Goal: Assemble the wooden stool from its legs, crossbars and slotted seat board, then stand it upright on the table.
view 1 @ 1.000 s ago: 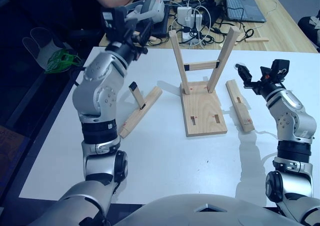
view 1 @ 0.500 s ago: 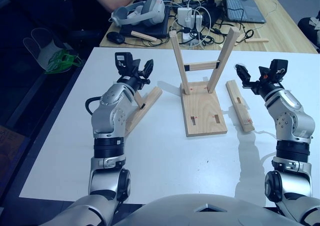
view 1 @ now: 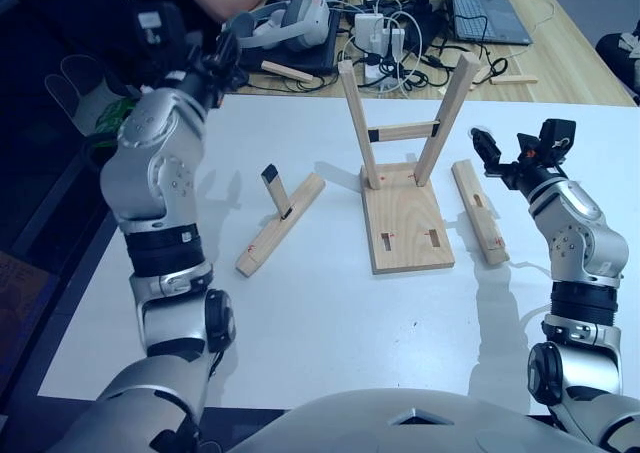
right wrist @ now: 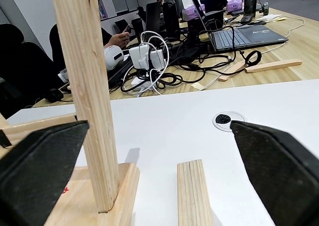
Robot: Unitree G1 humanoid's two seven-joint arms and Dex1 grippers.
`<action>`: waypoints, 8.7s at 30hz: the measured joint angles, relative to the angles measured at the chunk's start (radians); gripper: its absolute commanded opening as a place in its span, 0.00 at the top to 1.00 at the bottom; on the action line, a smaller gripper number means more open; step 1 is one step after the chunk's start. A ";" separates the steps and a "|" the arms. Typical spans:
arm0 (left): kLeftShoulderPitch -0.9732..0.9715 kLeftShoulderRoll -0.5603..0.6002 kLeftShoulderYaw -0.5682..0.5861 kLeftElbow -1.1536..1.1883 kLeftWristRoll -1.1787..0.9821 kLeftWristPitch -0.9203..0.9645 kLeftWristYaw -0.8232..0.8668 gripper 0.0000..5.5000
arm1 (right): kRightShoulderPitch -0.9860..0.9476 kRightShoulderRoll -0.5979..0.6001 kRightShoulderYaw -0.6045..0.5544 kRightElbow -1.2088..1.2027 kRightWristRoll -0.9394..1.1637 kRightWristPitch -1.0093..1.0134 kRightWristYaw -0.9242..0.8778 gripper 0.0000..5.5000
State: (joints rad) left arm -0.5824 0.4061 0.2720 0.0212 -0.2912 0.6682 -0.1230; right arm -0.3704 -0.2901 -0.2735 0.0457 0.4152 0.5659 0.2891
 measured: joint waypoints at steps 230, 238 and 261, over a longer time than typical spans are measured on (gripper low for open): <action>0.047 0.132 -0.256 0.082 -0.198 0.028 -0.603 0.81 | 0.199 -0.069 0.131 -0.405 0.377 0.637 0.281 1.00; 0.167 0.080 -0.227 -0.070 -0.206 0.011 -0.474 0.81 | 0.194 -0.068 0.112 -0.395 0.402 0.633 0.262 1.00; 0.181 -0.433 -0.312 -0.352 -0.022 0.205 0.245 0.81 | 0.089 0.063 -0.262 -0.209 0.508 0.393 -0.195 1.00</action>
State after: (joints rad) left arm -0.4018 -0.0266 -0.0400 -0.3303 -0.3132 0.8734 0.1218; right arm -0.2816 -0.2273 -0.5352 -0.1630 0.9230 0.9588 0.0945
